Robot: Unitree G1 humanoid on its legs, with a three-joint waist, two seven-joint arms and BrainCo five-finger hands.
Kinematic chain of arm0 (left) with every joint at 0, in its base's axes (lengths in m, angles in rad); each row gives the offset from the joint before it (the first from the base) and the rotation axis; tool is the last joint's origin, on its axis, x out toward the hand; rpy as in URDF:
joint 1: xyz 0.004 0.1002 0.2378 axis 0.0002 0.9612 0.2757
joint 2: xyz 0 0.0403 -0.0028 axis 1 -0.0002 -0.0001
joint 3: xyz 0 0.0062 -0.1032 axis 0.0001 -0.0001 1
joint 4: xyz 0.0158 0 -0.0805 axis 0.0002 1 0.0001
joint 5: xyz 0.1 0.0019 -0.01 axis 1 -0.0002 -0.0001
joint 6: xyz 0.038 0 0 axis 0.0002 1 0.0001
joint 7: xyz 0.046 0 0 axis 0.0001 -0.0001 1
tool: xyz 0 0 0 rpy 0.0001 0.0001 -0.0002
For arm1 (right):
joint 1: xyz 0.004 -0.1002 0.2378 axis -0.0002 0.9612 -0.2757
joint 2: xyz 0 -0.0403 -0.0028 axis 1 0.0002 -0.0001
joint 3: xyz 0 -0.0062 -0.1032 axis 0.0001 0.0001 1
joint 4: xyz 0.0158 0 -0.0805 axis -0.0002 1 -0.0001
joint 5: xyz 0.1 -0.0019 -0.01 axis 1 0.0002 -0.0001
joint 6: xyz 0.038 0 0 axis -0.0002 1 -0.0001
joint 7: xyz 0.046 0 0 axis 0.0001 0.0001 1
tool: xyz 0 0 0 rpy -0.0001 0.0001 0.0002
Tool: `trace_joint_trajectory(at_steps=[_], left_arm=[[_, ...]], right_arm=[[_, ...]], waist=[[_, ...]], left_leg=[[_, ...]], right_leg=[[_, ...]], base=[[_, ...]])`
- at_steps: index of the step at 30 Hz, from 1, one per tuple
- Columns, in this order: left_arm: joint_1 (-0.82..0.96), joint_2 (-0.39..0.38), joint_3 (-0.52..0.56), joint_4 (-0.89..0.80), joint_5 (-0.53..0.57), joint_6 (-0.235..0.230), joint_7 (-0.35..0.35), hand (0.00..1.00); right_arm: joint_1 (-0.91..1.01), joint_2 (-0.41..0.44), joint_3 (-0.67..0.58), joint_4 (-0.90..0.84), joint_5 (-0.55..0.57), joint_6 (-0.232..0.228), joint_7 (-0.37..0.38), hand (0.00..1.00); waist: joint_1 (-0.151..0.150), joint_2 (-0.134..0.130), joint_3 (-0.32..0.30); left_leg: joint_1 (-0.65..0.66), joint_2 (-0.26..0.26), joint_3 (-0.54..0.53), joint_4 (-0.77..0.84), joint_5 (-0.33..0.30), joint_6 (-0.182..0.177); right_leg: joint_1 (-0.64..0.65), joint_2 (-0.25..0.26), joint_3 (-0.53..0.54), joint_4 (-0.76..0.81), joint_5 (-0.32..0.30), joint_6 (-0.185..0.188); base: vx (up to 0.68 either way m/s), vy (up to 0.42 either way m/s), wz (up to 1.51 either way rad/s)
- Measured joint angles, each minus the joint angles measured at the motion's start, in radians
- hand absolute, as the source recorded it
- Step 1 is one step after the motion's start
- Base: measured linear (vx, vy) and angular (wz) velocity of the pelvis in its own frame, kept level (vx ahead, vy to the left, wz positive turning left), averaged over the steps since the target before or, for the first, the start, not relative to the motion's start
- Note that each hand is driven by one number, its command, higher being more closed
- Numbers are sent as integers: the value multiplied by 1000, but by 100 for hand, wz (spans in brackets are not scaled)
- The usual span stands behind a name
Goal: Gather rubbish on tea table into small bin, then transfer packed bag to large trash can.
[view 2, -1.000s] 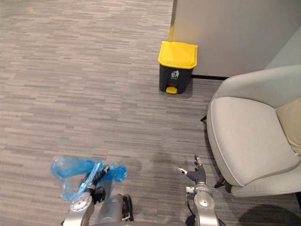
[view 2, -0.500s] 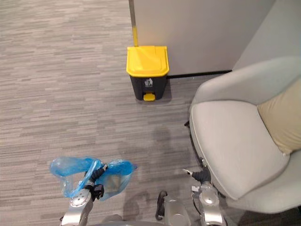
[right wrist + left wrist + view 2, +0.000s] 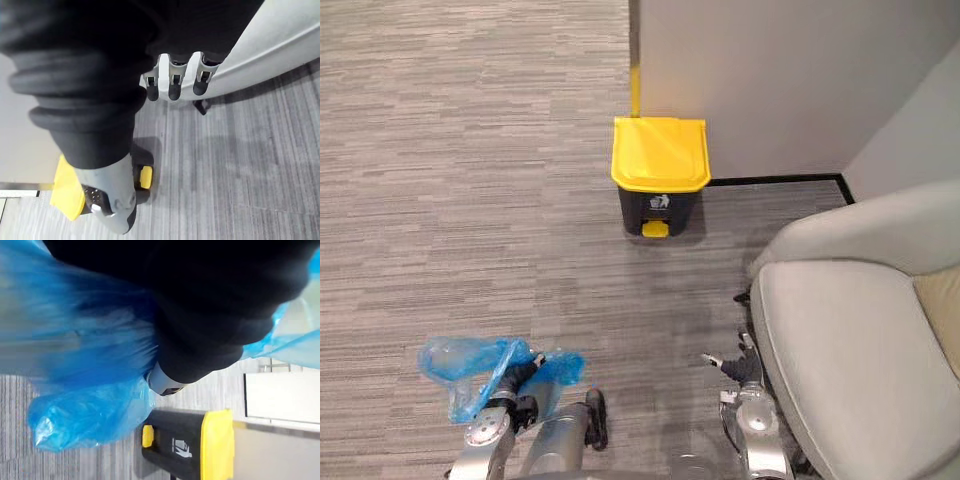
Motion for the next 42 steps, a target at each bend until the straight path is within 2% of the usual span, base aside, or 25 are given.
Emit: trace_joint_trajectory(at_steps=[1,2,3,4,7,10,11,12,13,14,16,18,19,20,22,24,27,28,29,30,32,36,38,40,42], left_arm=[[6,2,-1,0,0,0,3,100],[12,8,-10,0,0,1,7,100],[12,14,-16,0,0,1,8,100],[11,29,-33,0,0,0,10,100],[6,40,-33,-1,-1,-1,14,100],[-2,36,-38,0,-1,-2,15,100],[-7,39,-37,5,-1,-3,15,100],[-14,45,-36,14,-1,-4,13,100],[-23,34,-36,33,-1,-4,14,100],[-36,24,-35,44,-1,-6,12,100],[-63,18,-39,50,0,-6,11,100],[-62,5,-39,46,0,-6,8,100],[-56,-14,-38,36,0,-6,8,100],[-49,-19,-38,25,0,-6,7,100],[-18,-30,-39,-13,0,-6,6,100],[-18,-31,-38,-13,0,-5,6,100],[-15,-24,-38,-7,0,-4,7,100],[-17,-24,-38,3,0,-4,6,100],[-19,-22,-35,10,0,-3,7,100],[-26,-14,-34,36,1,0,7,100],[-46,3,-34,43,0,1,7,100],[-38,35,-29,44,1,1,9,100],[-22,37,-30,48,1,1,9,100],[-22,38,-44,66,1,2,8,100],[-11,39,-52,69,1,2,9,100]], right_arm=[[-1,1,0,7,0,0,0,0],[0,5,0,15,-2,0,2,0],[1,7,1,18,-4,0,2,0],[4,7,5,43,-16,2,3,0],[5,6,17,50,-31,2,4,0],[-9,5,18,50,-31,2,4,0],[-12,1,18,51,-31,2,3,0],[-5,-3,19,55,-30,1,2,0],[-4,-17,17,64,-31,1,1,0],[-20,-27,17,87,-31,7,1,0],[-29,-32,4,78,-30,7,0,0],[-10,-26,-1,59,-30,7,0,0],[24,-15,2,14,-30,7,1,0],[38,-11,5,-6,-29,6,1,0],[66,2,17,-71,-21,0,0,0],[63,6,10,-81,-17,0,-2,0],[46,6,9,-45,2,0,-5,0],[42,4,5,-21,2,0,-5,0],[36,8,0,-4,2,1,-5,0],[39,20,-3,17,2,7,-9,0],[33,21,-17,41,2,8,-18,0],[-17,22,-19,47,1,5,-18,0],[-43,13,-20,79,0,1,-18,0],[-50,8,-19,93,0,4,-18,0],[-27,5,-18,106,0,8,-19,0]], waist=[[0,-1,-1],[-2,-3,-2],[-7,-4,-3],[-19,-8,-5],[-39,-5,-5],[-59,7,4],[-61,3,2],[-61,-7,-1],[-65,13,6],[-58,38,5],[-67,39,6],[-79,43,12],[-71,51,17],[-64,52,18],[-36,48,16],[-25,39,14],[-21,33,16],[-20,38,14],[-13,35,15],[-8,15,5],[-4,7,2],[-2,8,2],[-3,12,-1],[-5,2,-1],[-39,-12,-2]], left_leg=[[27,-9,10,-15,-8,4],[86,-28,24,-56,-16,8],[112,-38,26,-77,-17,10],[173,-50,25,-121,-22,17],[265,-47,15,-199,-22,15],[308,-14,4,-224,-28,-2],[331,4,-1,-228,-34,-20],[364,0,-21,-239,-47,-62],[377,13,-39,-243,-58,-81],[380,47,-64,-255,-52,-96],[381,57,-108,-233,-17,-115],[351,86,-135,-91,-17,-116],[288,134,-139,120,8,-139],[260,157,-138,203,21,-141],[121,226,-98,457,-2,-112],[35,219,-53,412,-33,-61],[10,148,-45,96,-20,-62],[21,108,-62,-70,101,-73],[37,94,-63,-95,150,-64],[74,58,-40,-141,168,-50],[75,23,-38,-141,157,-31],[117,0,-11,-136,134,-15],[161,-2,-4,-157,65,-30],[187,-13,17,-178,55,-22],[251,-46,20,-216,45,-5]], right_leg=[[-35,-18,9,91,3,11],[-110,-53,29,289,30,60],[-141,-64,31,370,32,64],[-213,-74,20,521,19,41],[-346,-32,-30,588,-34,-37],[-458,29,-59,453,-48,-64],[-477,58,-71,294,-6,-70],[-448,78,-80,82,206,-104],[-424,90,-94,74,218,-134],[-409,124,-105,67,213,-151],[-401,124,-124,104,145,-159],[-337,129,-159,92,108,-162],[-260,151,-181,60,92,-167],[-233,160,-185,48,86,-172],[-147,182,-193,2,58,-195],[-118,179,-193,-46,58,-194],[-79,155,-183,-84,67,-150],[-75,139,-170,-73,60,-112],[-73,133,-155,-69,57,-102],[-66,115,-127,-93,65,-82],[-30,93,-102,-172,85,-51],[-22,63,-53,-149,85,-39],[-85,48,-6,19,37,-2],[-156,12,2,172,25,7],[-228,-38,2,368,46,-24]], base=[[393,221,-36],[263,112,-16],[344,86,0],[338,26,12],[325,-35,9],[359,-153,13],[359,-212,20],[383,-209,27],[454,-229,13],[368,-181,-2],[363,-226,20],[318,-204,51],[209,-115,37],[247,-96,25],[196,-28,2],[226,29,5],[251,133,-3],[268,204,-19],[294,177,-15],[298,150,0],[297,153,10],[152,72,-24],[98,60,-57],[47,25,-32],[130,47,-4]])
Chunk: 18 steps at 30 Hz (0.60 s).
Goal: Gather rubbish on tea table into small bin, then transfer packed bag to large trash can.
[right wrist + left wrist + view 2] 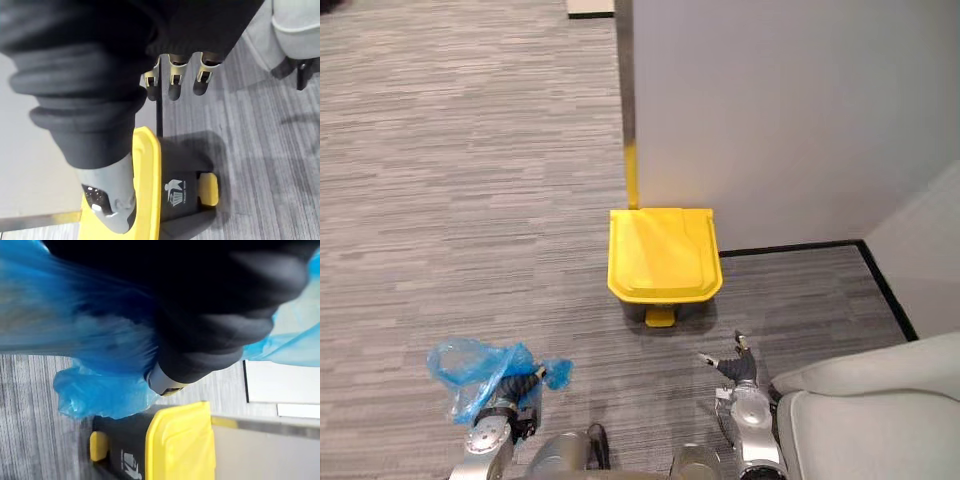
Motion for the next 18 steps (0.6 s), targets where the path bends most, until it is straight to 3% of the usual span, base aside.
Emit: trace_joint_trajectory(at_steps=[3,5,6,7,11,14,18], left_arm=[[-15,11,7,5,0,0,2,100],[-38,22,8,15,0,-1,2,100],[-46,28,7,18,0,-2,2,100],[-55,20,3,46,1,-1,0,100],[-43,-36,2,49,1,-6,-3,100],[-55,-36,2,49,1,-6,-3,100],[-49,-30,2,50,1,-6,-3,100]], right_arm=[[1,0,21,16,-1,7,1,0],[-7,-1,22,16,-1,6,1,0],[-5,-1,24,16,0,6,0,0],[8,-19,25,22,0,5,-1,0],[12,-42,17,23,0,4,0,0],[14,-41,3,23,0,4,0,0],[20,-39,-16,24,1,4,0,0]], waist=[[-17,7,-9],[-20,13,-6],[-20,6,-9],[-23,6,-16],[-19,65,-46],[-20,70,-49],[-19,70,-50]], left_leg=[[11,18,-2,-5,-1,-7],[15,48,-15,-1,1,-10],[21,50,-33,2,2,-18],[39,42,-59,8,-8,-40],[69,76,-94,-43,4,-59],[98,80,-100,-111,27,-86],[109,76,-117,-135,31,-84]], right_leg=[[-49,32,2,-23,-72,-24],[-103,101,4,-107,-71,-37],[-112,130,7,-233,-16,-51],[-77,141,-4,-305,106,-84],[-11,193,-10,-409,123,-105],[15,207,-21,-460,142,-105],[63,214,-26,-557,194,-90]], base=[[157,-13,6],[168,-112,20],[200,-142,39],[223,-135,40],[182,-96,-4],[58,-24,8],[-4,50,6]])
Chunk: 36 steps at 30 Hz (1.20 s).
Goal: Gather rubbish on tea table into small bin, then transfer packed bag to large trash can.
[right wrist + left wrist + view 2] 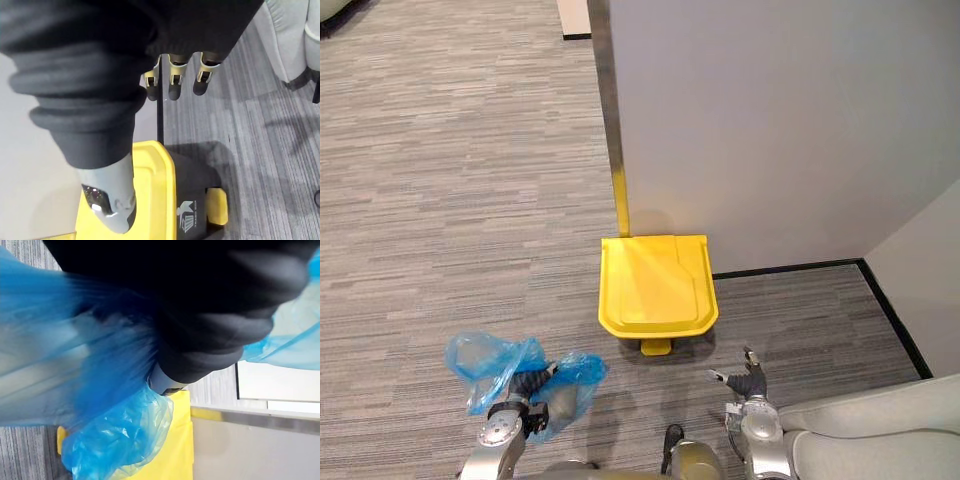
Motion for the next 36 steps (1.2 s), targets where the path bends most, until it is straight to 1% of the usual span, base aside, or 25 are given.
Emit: trace_joint_trajectory(at_steps=[3,6,7,11,12,14,17,20,23,27,29,30,32,33,34,35,36], left_arm=[[1,11,0,0,0,0,0,100],[9,27,1,0,0,0,1,100],[14,31,1,0,0,1,1,100],[40,31,1,1,0,3,1,100],[43,30,1,3,0,4,1,100],[42,29,0,4,0,5,1,100],[38,28,0,4,0,5,1,100],[38,28,0,4,0,6,1,100],[36,27,-1,4,0,9,0,100],[37,28,2,4,-1,10,1,100],[36,28,5,3,-1,10,1,100],[36,27,6,0,-1,11,1,100],[35,27,5,-2,-2,11,2,100],[33,28,2,-3,-2,12,4,100],[30,27,0,-5,-2,12,4,100],[24,28,0,-15,-2,13,5,100],[23,29,1,-39,-2,15,7,100]], right_arm=[[2,8,-4,0,0,0,1,0],[1,25,-4,0,0,0,2,0],[1,29,-4,0,0,0,2,0],[6,29,-5,0,0,-1,2,0],[7,29,-5,0,0,-1,2,0],[10,29,-6,0,0,-1,2,0],[26,29,-10,0,0,-1,1,0],[28,30,-18,0,1,-1,1,0],[25,31,-26,0,1,-1,0,0],[12,43,-25,1,3,-1,-1,0],[-1,45,-25,1,3,-1,-1,0],[-16,46,-25,1,10,0,-1,0],[-18,47,-25,1,15,0,-2,0],[-15,48,-27,1,42,0,-3,0],[-13,49,-27,1,50,2,-3,0],[-14,52,-31,-2,60,2,-4,0],[-18,60,-39,-13,86,2,-8,0]], waist=[[4,-1,-1],[6,-3,-2],[7,-5,-3],[9,-9,-6],[15,-15,-8],[23,-18,-9],[24,-26,-12],[25,-35,-11],[26,-37,-12],[31,-39,-12],[30,-40,-13],[30,-36,-11],[29,-39,-8],[22,-51,0],[20,-53,5],[18,-55,14],[10,-54,38]], left_leg=[[-6,-16,-8,-6,6,8],[-17,-26,-18,-9,12,17],[-18,-35,-19,-11,18,19],[-15,-43,-27,-44,41,18],[-16,-50,-31,-57,50,14],[-15,-49,-38,-67,57,11],[-28,-49,-68,-78,66,0],[-48,-49,-94,-86,81,-2],[-51,-50,-111,-95,86,-2],[-52,-48,-84,-88,80,4],[-70,-47,-65,-64,60,9],[-98,-37,-33,-5,19,15],[-106,-34,-22,34,-11,20],[-94,-38,-13,80,-47,30],[-85,-41,-13,87,-57,36],[-66,-42,-13,92,-67,44],[-37,-42,-13,102,-84,53]], right_leg=[[37,-1,-5,-93,58,13],[57,-8,-7,-161,105,18],[61,-11,-7,-178,118,20],[78,-17,-11,-223,149,20],[79,-16,-12,-237,160,16],[79,-17,-19,-237,160,15],[74,-21,-47,-237,155,21],[65,-23,-70,-237,150,25],[67,-24,-88,-237,144,26],[58,-23,-68,-236,140,31],[35,-22,-47,-227,140,31],[-25,-26,-18,-128,96,37],[-72,-37,-5,-17,41,41],[-123,-72,1,153,-37,57],[-136,-83,-1,203,-47,61],[-150,-96,-6,266,-55,73],[-189,-117,-12,398,-54,83]], base=[[-56,73,8],[-74,46,9],[-60,36,3],[-106,-6,4],[-68,-22,1],[-90,-28,7],[-72,-33,25],[-27,-26,27],[18,-8,18],[52,25,-12],[48,50,-42],[44,66,-42],[60,85,-30],[79,91,-8],[85,95,-3],[86,87,-2],[65,100,-1]])
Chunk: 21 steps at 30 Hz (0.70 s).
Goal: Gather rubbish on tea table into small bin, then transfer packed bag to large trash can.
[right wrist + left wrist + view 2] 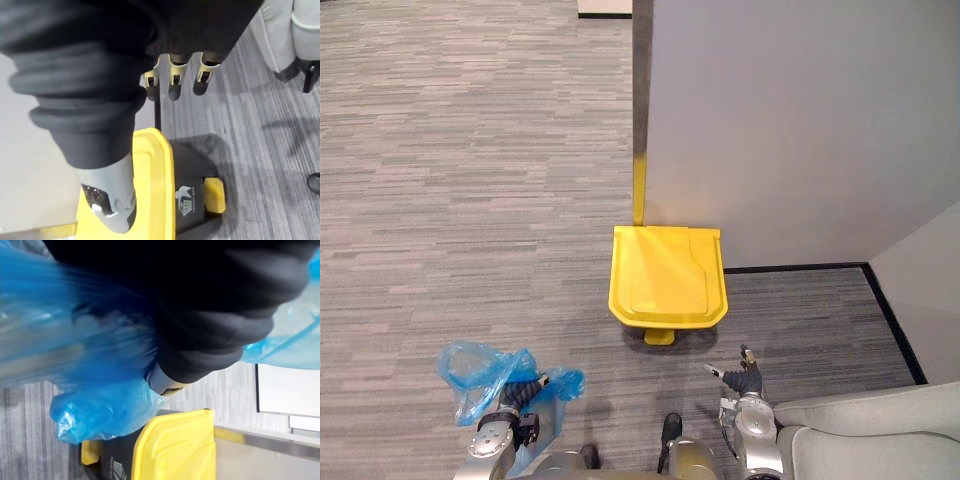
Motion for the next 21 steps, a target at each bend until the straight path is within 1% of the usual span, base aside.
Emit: trace_joint_trajectory(at_steps=[1,2,3,4,5,6,7,8,9,10,11,12,13,14,15,17,18,19,21], left_arm=[[4,-1,-7,-27,-1,1,4,100],[3,8,-9,-43,-1,2,17,100],[-1,17,-11,-46,-2,2,18,100],[-19,31,-22,-46,-2,3,19,100],[-47,31,-24,-47,-2,4,20,100],[-63,30,-24,-47,-2,4,22,100],[-89,30,-24,-48,-2,3,27,100],[-102,25,-22,-47,-2,4,35,100],[-107,11,-23,-47,-2,4,40,100],[-111,-3,-29,-52,-2,3,40,100],[-111,-10,-31,-55,-2,3,39,100],[-110,-12,-32,-55,-2,3,37,100],[-105,-13,-34,-56,-2,3,37,100],[-101,-14,-34,-59,-2,3,38,100],[-93,-25,-34,-74,-2,3,38,100],[-91,-35,-36,-81,-2,4,36,100],[-85,-43,-35,-81,-1,4,35,100],[-82,-51,-36,-81,-1,4,34,100],[-82,-58,-36,-81,0,4,29,100]], right_arm=[[6,12,-1,-8,36,-1,-10,0],[9,27,-4,-17,68,-1,-17,0],[14,36,-4,-32,83,-1,-19,0],[23,46,-4,-60,103,-6,-23,0],[21,44,-6,-78,118,-7,-31,0],[19,43,-7,-85,123,-7,-35,0],[19,41,-7,-90,124,-8,-37,0],[24,31,-9,-90,125,-7,-39,0],[23,23,-15,-90,127,-6,-39,0],[24,23,-35,-108,132,-6,-40,0],[31,31,-56,-142,135,-6,-40,0],[46,39,-77,-172,147,-7,-41,0],[73,46,-112,-205,159,-7,-44,0],[85,46,-127,-215,161,-7,-49,0],[105,43,-162,-242,173,-7,-67,0],[99,39,-193,-259,183,-8,-82,0],[100,40,-196,-268,190,-9,-82,0],[99,40,-196,-275,190,-12,-81,0],[99,45,-195,-274,190,-12,-78,0]], waist=[[-7,13,22],[-4,9,25],[-4,7,27],[-9,1,31],[-8,-1,46],[-8,-2,55],[-9,-11,68],[-11,-14,67],[-11,6,79],[-7,31,91],[-8,35,94],[-9,34,94],[-12,35,94],[-13,37,90],[-12,43,82],[-10,44,83],[-12,45,82],[-17,46,81],[-31,52,78]], left_leg=[[26,2,-5,30,-32,10],[47,7,-3,58,-70,19],[54,7,-2,73,-81,15],[67,7,-2,99,-106,17],[77,7,-3,132,-133,17],[78,7,-6,153,-149,15],[76,8,-5,199,-185,-4],[89,19,-11,232,-222,-24],[103,36,-14,233,-227,-28],[107,59,-9,242,-217,-30],[115,64,-10,243,-206,-31],[128,68,-13,246,-204,-34],[155,79,-17,253,-203,-35],[164,82,-19,256,-201,-39],[167,104,-23,257,-190,-56],[149,127,-17,239,-137,-65],[142,130,-16,235,-122,-67],[141,134,-14,219,-107,-73],[137,145,-10,181,-98,-85]], right_leg=[[-52,-10,-19,94,-54,20],[-82,-7,-27,87,-81,2],[-98,-7,-29,70,-81,1],[-126,-3,-37,-4,-73,3],[-150,0,-53,-107,-41,3],[-158,5,-55,-160,-19,5],[-158,19,-48,-247,17,8],[-153,26,-33,-238,57,-20],[-148,36,-37,-217,56,-16],[-149,46,-45,-180,49,-8],[-171,37,-50,-105,10,-37],[-180,25,-55,-45,-18,-49],[-180,10,-69,36,-80,-56],[-178,7,-79,64,-105,-57],[-179,9,-101,94,-139,-61],[-179,28,-112,67,-140,-65],[-177,29,-117,55,-139,-67],[-177,33,-123,42,-136,-72],[-177,42,-140,17,-126,-87]], base=[[101,101,-9],[73,65,-7],[151,34,-2],[202,-12,15],[289,-56,21],[327,-106,29],[347,-131,45],[306,-111,40],[317,-108,27],[318,-116,14],[309,-130,23],[314,-148,40],[247,-121,39],[307,-142,41],[271,-138,21],[238,-180,8],[141,-164,5],[85,-113,8],[50,-96,17]])
